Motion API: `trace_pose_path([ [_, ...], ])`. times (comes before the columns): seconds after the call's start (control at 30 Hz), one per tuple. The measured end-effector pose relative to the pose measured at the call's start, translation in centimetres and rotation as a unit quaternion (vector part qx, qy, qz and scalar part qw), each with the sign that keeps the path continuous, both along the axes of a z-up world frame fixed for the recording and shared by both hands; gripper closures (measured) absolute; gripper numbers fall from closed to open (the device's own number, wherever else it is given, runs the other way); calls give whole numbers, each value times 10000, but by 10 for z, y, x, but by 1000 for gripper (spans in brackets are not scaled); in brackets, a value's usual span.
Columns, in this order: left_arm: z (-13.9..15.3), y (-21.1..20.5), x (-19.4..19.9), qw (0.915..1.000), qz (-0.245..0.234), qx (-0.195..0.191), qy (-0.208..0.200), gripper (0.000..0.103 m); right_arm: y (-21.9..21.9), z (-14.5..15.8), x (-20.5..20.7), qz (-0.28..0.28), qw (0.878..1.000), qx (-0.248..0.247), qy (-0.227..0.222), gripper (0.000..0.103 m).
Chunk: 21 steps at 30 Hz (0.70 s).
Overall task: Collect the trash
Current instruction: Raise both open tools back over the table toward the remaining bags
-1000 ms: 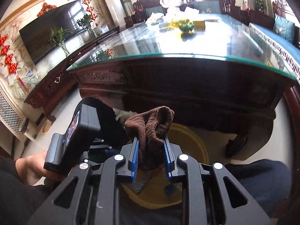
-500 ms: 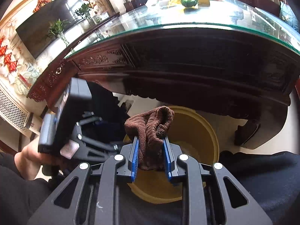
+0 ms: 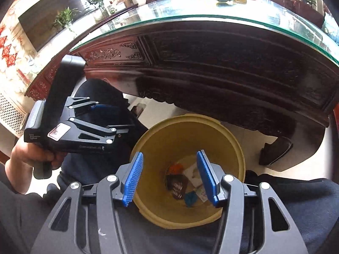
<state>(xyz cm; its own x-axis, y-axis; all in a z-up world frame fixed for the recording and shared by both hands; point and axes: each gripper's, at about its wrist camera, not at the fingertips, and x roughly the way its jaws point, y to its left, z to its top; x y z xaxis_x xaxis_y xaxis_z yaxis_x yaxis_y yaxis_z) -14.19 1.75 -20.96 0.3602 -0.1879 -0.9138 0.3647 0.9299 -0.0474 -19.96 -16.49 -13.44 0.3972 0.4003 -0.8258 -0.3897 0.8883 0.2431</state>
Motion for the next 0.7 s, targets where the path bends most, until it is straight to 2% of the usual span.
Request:
trace_pose_path([
  [0.07, 1, -1, 0, 10000, -2, -10, -29, 33, -5, 4, 1, -96, 9999, 52, -49, 47],
  [0.13, 5, -2, 0, 10000, -9, -20, -78, 32, -12, 10, 1, -243, 9994, 152, -187, 28],
  [0.23, 11, -5, -1, 9998, -9, -113, -149, 32, -12, 17, 0, -224, 9986, 280, -389, 21],
  [0.3, 20, -7, -1, 9995, -25, -171, -259, 25, -11, 21, 0, -218, 9979, 350, -500, 19],
  [0.43, 41, -11, -2, 9979, -14, -181, -614, 20, -10, 32, -2, -193, 9953, 439, -847, 16],
  [0.53, 57, -9, 0, 9952, 139, -170, -950, 10, -8, 46, -8, -304, 9877, 181, -1524, 8],
  [0.57, 64, -7, 2, 9938, 206, -206, -1068, 9, -8, 54, -11, -372, 9818, 94, -1862, 8],
  [0.7, 97, 1, 10, 9860, 417, -468, -1548, 6, -6, 80, -12, -492, 9609, 16, -2725, 8],
])
